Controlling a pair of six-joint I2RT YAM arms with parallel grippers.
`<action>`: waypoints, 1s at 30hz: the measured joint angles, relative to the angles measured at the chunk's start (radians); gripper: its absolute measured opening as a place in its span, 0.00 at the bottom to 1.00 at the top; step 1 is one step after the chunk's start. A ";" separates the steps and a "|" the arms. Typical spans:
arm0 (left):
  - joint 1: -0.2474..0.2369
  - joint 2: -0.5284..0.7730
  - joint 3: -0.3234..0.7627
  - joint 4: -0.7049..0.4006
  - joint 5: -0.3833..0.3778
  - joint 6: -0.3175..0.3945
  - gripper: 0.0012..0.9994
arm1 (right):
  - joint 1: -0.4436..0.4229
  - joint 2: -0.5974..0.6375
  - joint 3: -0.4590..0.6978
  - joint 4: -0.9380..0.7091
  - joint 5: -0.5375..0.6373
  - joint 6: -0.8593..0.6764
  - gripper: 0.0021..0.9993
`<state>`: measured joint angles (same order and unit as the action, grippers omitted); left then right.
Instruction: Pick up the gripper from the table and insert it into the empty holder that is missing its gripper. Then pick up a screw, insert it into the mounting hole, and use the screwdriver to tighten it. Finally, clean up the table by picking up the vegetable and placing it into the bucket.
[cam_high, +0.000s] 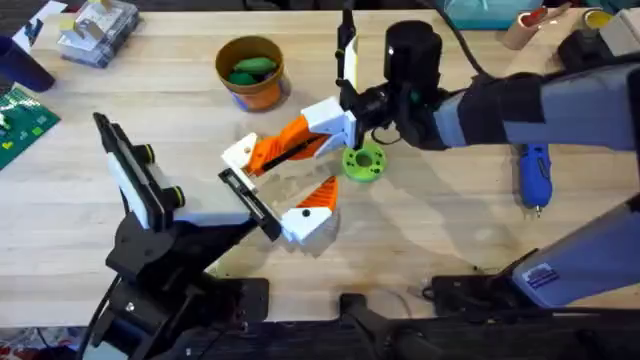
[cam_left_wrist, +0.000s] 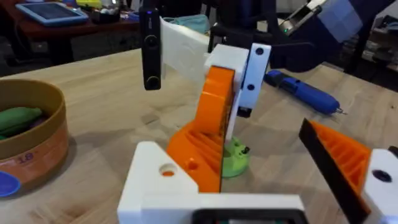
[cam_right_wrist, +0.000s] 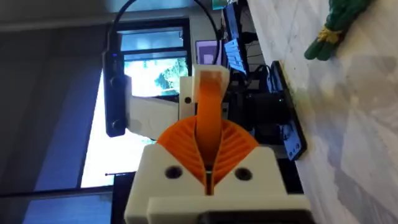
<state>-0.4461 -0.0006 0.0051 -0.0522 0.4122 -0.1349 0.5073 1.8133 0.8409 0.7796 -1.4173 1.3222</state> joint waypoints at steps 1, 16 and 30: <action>0.000 0.000 0.000 0.001 -0.006 0.003 0.99 | 0.001 0.001 0.012 -0.019 -0.001 -0.011 0.02; 0.013 0.000 0.000 -0.003 -0.079 0.003 0.99 | 0.055 0.153 0.201 -0.077 -0.022 -0.049 0.02; 0.013 0.000 0.000 -0.004 -0.088 0.003 0.99 | 0.058 0.157 0.207 -0.077 -0.022 -0.051 0.01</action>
<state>-0.4332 -0.0006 0.0051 -0.0561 0.3244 -0.1322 0.5648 1.9701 1.0477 0.7025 -1.4389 1.2709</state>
